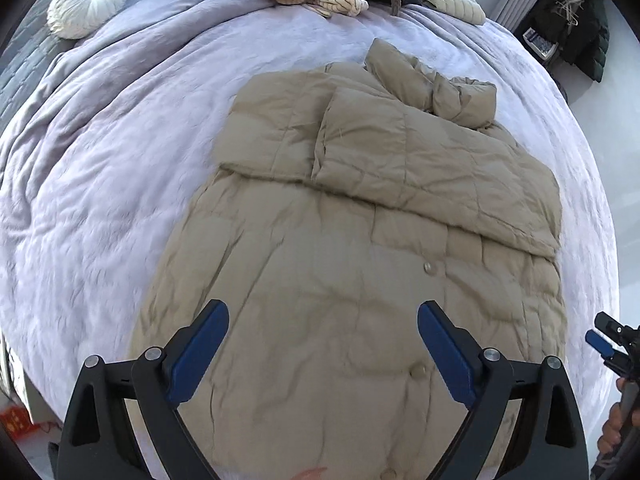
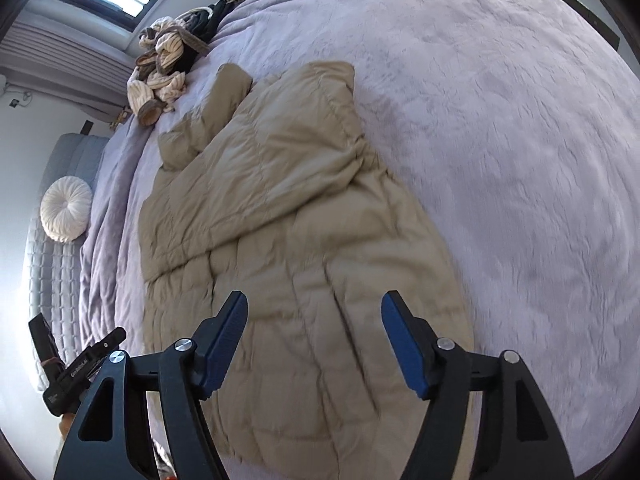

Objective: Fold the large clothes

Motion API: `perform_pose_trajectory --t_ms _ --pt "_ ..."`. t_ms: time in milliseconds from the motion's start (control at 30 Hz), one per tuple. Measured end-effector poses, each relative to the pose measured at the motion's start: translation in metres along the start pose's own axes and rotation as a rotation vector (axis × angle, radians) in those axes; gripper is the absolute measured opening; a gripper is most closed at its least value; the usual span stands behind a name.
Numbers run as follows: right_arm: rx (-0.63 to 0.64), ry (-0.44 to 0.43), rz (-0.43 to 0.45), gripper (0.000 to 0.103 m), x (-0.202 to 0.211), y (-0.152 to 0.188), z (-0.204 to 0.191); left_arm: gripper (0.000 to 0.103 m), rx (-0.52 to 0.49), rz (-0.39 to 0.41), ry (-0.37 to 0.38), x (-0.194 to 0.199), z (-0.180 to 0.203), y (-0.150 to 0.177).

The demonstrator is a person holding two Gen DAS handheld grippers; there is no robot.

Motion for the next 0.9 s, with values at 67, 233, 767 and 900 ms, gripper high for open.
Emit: perform_pose_trajectory --t_ms 67,233,767,900 --pt "-0.002 0.002 -0.001 0.084 0.005 0.008 0.001 0.096 0.006 -0.005 -0.007 0.007 -0.001 0.008" --pt "-0.005 -0.014 0.011 0.084 0.017 0.027 -0.001 0.103 0.01 -0.008 -0.015 0.024 -0.009 0.029" --pt "-0.139 -0.055 -0.003 0.103 0.014 0.126 -0.006 0.103 -0.053 -0.087 -0.032 0.019 -0.06 0.112" --pt "-0.163 -0.05 -0.049 0.103 0.009 0.146 -0.001 0.103 -0.066 -0.104 -0.05 0.019 -0.072 0.129"
Point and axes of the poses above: each gripper's, at about its wrist camera, not at the fingertips, and x roughly against the way its jaws point, z to its right, y to its underside, the point moved 2 cm from there along -x, roughly the way its jaws point, and after that the axes turned 14 degrees about -x, right-handed, at the moved point
